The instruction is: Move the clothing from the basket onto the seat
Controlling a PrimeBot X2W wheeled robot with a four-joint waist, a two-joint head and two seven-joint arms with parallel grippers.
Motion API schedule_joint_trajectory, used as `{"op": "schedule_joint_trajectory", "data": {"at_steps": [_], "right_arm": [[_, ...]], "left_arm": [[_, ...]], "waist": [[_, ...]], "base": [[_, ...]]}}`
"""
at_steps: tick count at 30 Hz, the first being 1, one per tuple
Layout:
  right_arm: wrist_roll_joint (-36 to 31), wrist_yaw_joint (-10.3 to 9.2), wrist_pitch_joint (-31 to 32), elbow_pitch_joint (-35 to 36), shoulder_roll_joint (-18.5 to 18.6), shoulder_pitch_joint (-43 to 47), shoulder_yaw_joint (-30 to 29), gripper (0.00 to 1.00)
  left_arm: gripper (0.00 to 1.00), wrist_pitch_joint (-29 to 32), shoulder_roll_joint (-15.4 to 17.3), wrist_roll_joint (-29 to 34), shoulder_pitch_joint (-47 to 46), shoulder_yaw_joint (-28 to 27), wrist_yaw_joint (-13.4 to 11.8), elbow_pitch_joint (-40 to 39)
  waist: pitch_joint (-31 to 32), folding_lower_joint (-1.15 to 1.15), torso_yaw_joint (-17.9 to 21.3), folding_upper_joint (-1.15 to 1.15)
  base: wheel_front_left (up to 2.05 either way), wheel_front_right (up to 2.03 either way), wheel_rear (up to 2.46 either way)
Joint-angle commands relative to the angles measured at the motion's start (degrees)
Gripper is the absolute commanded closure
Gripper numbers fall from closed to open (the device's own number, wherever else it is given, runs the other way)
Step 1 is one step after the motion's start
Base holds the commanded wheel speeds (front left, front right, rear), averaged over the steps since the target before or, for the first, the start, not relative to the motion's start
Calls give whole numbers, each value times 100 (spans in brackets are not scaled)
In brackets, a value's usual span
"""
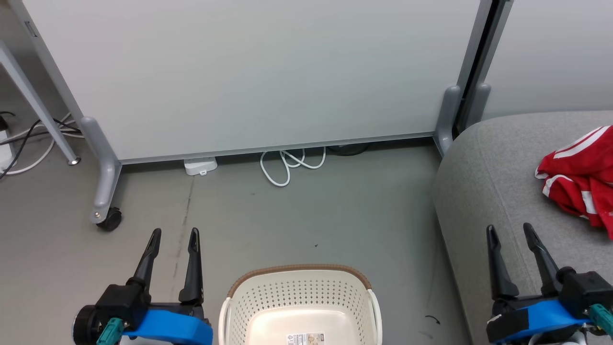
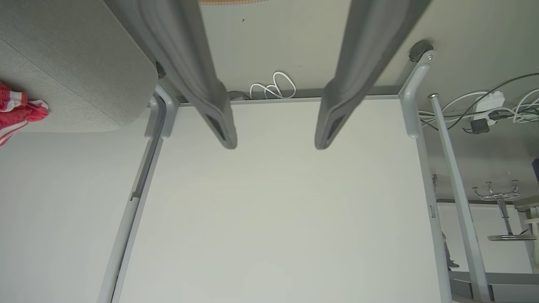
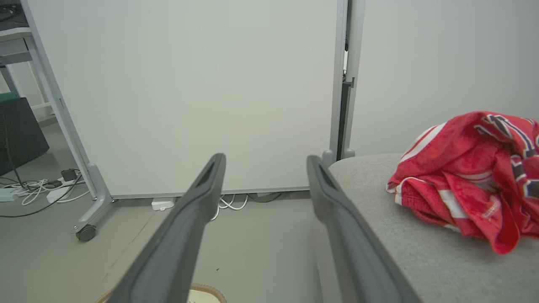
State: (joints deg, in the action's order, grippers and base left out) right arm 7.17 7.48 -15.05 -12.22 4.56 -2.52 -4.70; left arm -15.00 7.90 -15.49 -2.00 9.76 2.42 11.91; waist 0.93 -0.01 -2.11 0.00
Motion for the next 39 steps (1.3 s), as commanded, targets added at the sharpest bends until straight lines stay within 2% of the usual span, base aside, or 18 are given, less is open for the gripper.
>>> {"op": "schedule_joint_trajectory", "data": {"at_steps": [1,10,20,21,26,39], "right_arm": [[-28,3,-19,5,-39,114,8,0],[20,3,-19,-19,-107,221,2,0],[3,3,-19,-14,-142,226,15,0],[-6,0,0,-14,-121,162,19,100],[87,0,75,-247,-142,185,5,100],[1563,0,445,-225,-145,80,-33,100]], "left_arm": [[0,-26,-47,58,78,-91,31,-30],[0,-27,-242,298,247,-347,205,35],[0,-27,-349,547,237,-522,288,117],[100,0,-343,541,201,-520,266,113],[100,68,-373,454,305,-541,268,339],[100,437,-394,-967,161,-738,312,313]], "waist": [[26,1,-5,0],[100,1,-62,0],[121,1,-93,0],[122,1,-93,0],[122,1,-92,0],[97,1,-60,0]], "base": [[0,0,0],[0,0,0],[0,0,0],[0,0,0],[0,0,0],[0,0,0]]}}
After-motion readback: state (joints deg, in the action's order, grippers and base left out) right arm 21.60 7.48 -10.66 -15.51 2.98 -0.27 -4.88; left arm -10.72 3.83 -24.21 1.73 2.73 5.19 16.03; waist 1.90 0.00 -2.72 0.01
